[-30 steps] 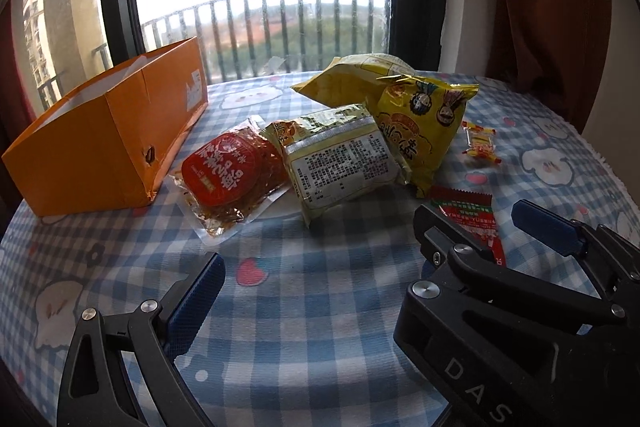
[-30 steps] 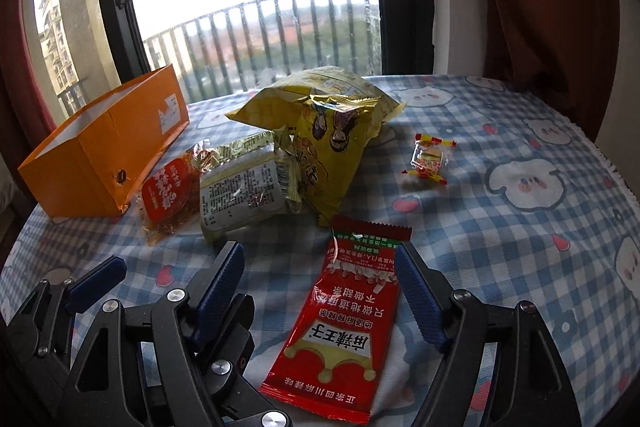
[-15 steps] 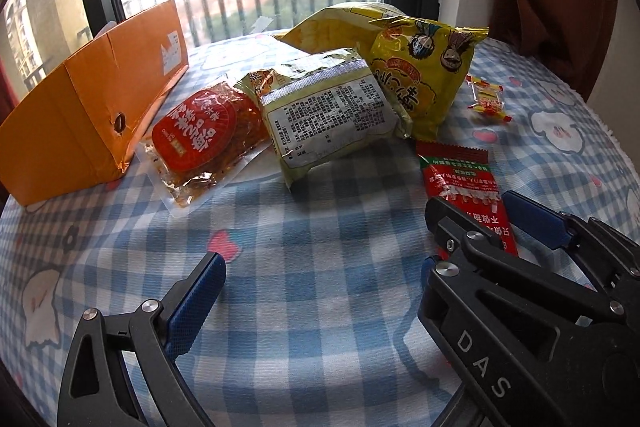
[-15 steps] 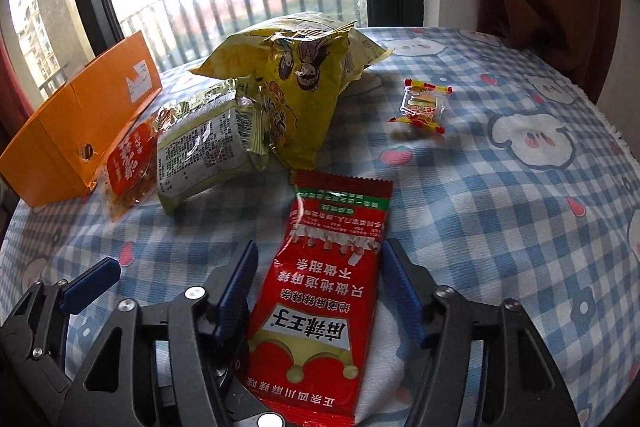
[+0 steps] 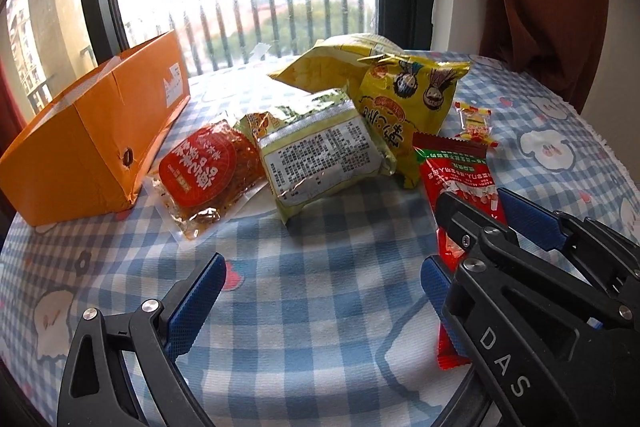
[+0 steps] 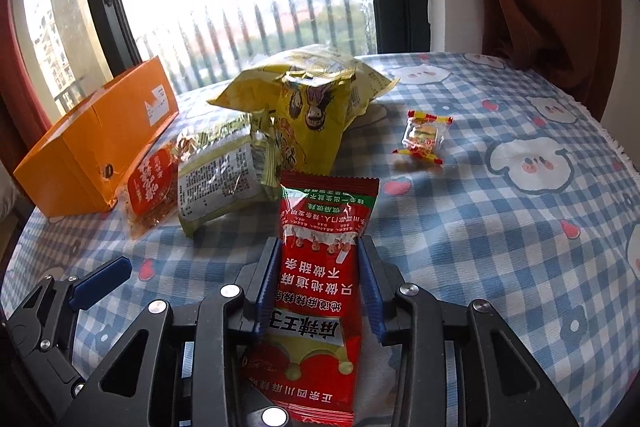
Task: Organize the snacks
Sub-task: 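Grasp the red stick packet with the right tool, then grasp the green-and-white packet with the left tool while the right tool holds the red packet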
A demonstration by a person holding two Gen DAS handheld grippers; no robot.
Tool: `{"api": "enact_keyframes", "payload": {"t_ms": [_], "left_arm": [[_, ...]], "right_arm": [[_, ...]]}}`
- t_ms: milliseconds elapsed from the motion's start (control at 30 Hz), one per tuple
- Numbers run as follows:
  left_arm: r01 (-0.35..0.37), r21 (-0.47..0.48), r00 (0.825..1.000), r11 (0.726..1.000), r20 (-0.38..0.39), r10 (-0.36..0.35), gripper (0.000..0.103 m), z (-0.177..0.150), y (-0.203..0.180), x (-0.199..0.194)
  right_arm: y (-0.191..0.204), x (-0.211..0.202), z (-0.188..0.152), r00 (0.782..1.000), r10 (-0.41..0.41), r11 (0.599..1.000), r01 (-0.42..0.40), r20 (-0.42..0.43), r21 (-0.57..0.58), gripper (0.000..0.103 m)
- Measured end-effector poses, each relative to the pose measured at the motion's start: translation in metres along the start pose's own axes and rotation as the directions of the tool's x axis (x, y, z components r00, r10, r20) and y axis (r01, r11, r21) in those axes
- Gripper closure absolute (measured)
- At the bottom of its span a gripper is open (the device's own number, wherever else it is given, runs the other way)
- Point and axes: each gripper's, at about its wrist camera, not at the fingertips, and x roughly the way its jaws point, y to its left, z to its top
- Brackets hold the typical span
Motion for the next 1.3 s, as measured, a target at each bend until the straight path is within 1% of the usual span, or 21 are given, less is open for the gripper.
{"api": "enact_keyframes", "payload": {"t_ms": [200, 367, 433, 567, 667, 733, 867, 1067, 1133, 1167, 1233, 1300], "left_arm": [[-0.010, -0.002, 0.999, 1.000, 0.031, 0.010, 0.004, 0.025, -0.001, -0.003], [-0.026, -0.006, 0.999, 1.000, 0.027, 0.027, 0.004, 0.044, -0.002, 0.007], [-0.029, -0.011, 0.999, 1.000, 0.016, 0.029, 0.004, 0.052, -0.002, 0.013], [-0.045, -0.024, 0.999, 0.999, 0.020, 0.045, 0.004, 0.063, 0.000, 0.021], [-0.063, -0.049, 0.998, 0.997, -0.019, 0.062, 0.004, 0.070, 0.003, 0.035], [-0.056, -0.069, 0.997, 0.996, -0.053, 0.052, 0.004, 0.074, 0.006, 0.044], [-0.058, -0.114, 0.995, 0.992, -0.082, 0.049, 0.004, 0.075, 0.014, 0.058], [-0.044, -0.139, 0.989, 0.989, -0.143, 0.024, 0.005, 0.071, 0.019, 0.073], [-0.031, -0.144, 0.988, 0.989, -0.152, 0.009, 0.015, 0.069, 0.021, 0.077], [-0.032, -0.139, 0.989, 0.990, -0.146, 0.012, 0.015, 0.069, 0.021, 0.077], [-0.039, -0.119, 0.991, 0.992, -0.131, 0.023, 0.020, 0.067, 0.019, 0.075], [-0.033, -0.113, 0.992, 0.993, -0.124, 0.018, 0.022, 0.066, 0.019, 0.073]], "right_arm": [[-0.004, -0.012, 0.021, 0.997, -0.006, 1.000, 0.006, 0.077, 0.002, 0.063], [-0.007, -0.017, 0.037, 0.989, -0.019, 1.000, 0.019, 0.144, 0.000, 0.063], [-0.009, -0.016, 0.043, 0.987, -0.024, 1.000, 0.024, 0.160, 0.005, 0.063], [-0.013, -0.011, 0.054, 0.984, -0.029, 0.999, 0.025, 0.178, 0.027, 0.063], [-0.018, -0.005, 0.059, 0.984, -0.032, 0.999, 0.025, 0.177, 0.042, 0.063], [-0.021, 0.000, 0.061, 0.985, -0.028, 0.998, 0.019, 0.168, 0.054, 0.063], [-0.023, 0.010, 0.064, 0.987, -0.035, 0.998, 0.026, 0.157, 0.060, 0.063], [-0.023, 0.027, 0.063, 0.992, -0.031, 0.997, 0.023, 0.119, 0.071, 0.063], [-0.024, 0.031, 0.062, 0.995, -0.023, 0.997, 0.016, 0.101, 0.077, 0.063], [-0.025, 0.034, 0.061, 0.996, -0.018, 0.997, 0.011, 0.091, 0.081, 0.063], [-0.026, 0.038, 0.059, 0.997, -0.005, 0.996, -0.001, 0.071, 0.090, 0.063], [-0.024, 0.038, 0.058, 0.997, -0.011, 0.996, 0.005, 0.072, 0.084, 0.063]]}}
